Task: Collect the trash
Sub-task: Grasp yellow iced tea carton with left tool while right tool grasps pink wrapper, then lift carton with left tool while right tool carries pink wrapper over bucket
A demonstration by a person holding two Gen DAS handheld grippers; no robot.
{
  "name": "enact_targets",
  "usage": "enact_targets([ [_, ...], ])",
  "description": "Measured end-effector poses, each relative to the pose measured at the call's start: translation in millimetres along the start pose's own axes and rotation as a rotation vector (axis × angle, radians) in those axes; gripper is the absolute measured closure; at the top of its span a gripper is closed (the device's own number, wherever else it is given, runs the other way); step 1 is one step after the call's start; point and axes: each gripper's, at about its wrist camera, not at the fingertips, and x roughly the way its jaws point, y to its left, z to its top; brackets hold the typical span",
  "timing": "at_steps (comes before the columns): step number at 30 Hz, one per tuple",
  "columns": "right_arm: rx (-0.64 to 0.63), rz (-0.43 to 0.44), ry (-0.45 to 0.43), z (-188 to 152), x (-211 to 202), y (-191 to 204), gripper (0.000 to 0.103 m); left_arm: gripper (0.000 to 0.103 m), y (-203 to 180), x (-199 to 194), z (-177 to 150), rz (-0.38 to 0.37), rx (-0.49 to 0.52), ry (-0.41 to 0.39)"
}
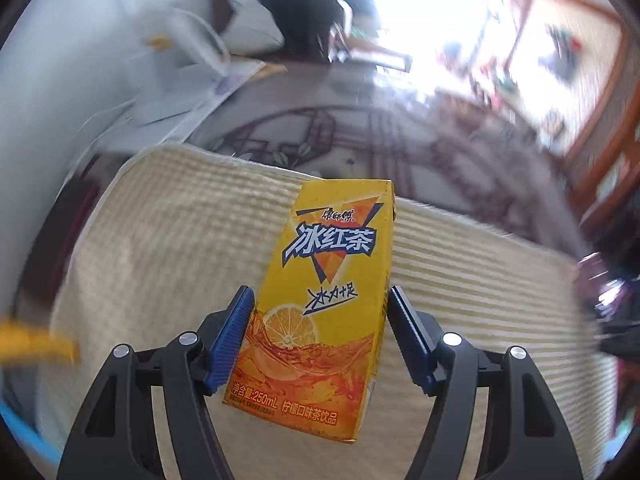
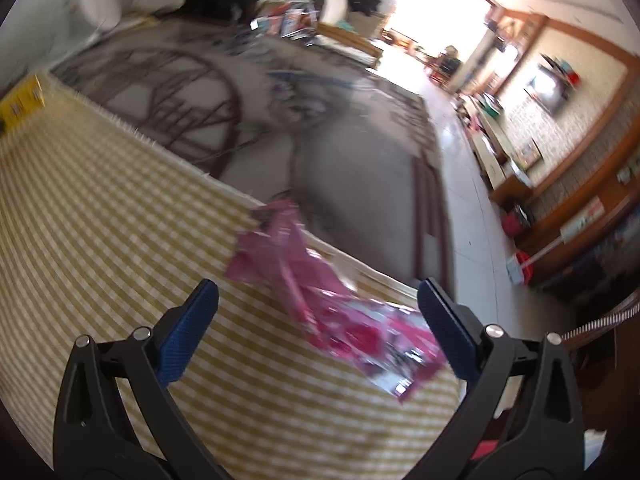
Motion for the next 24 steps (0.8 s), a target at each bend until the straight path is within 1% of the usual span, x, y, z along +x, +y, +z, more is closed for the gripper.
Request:
enact_targets([
  [1,-0.007,-0.012,0.009,0,3,3,0.036,0.038,-5,-15,-13,-0.018,-0.023,-0.021],
  [2,-0.010,-0.023,0.027,0,7,4,0.046,0.038,-11,-25,-23,-0.034,-0.024,-0.034],
  [3,-0.002,-0.027,0.052,-1,11,3,0.066,0.037,-20,-38,-37,-0.046,-0.010,-0.053],
  [4,0.019,-0.019,0.065,-2,10,1,0.079,0.037,-29,-51,-50,-0.035,0.015,-0.075],
  [7,0.081,0.008,0.018,-8,-13,-6,0.085,0.037,-46,-76,-73,-0.011,0.054,-0.112],
  [11,0.118,0.049,-0.060,-15,-63,-6,0.086,0.037,-52,-95,-89,-0.030,0.041,-0.113],
  [13,0.142,0.087,-0.107,-20,-96,-6,0.086,0.037,-56,-107,-97,-0.056,0.035,-0.122],
  [14,0.155,0.106,-0.134,-26,-117,-5,0.086,0.037,-59,-111,-99,-0.066,0.039,-0.126],
  [17,0.191,0.152,-0.188,-43,-160,-2,0.086,0.037,-68,-126,-108,-0.087,0.046,-0.140],
  [18,0.207,0.165,-0.200,-47,-169,-3,0.086,0.037,-70,-130,-110,-0.094,0.046,-0.143],
  [20,0.259,0.195,-0.231,-67,-190,-3,0.086,0.037,-75,-139,-116,-0.110,0.046,-0.153],
  [24,0.327,0.169,-0.264,-96,-205,-5,0.086,0.037,-88,-153,-126,-0.132,0.061,-0.159],
])
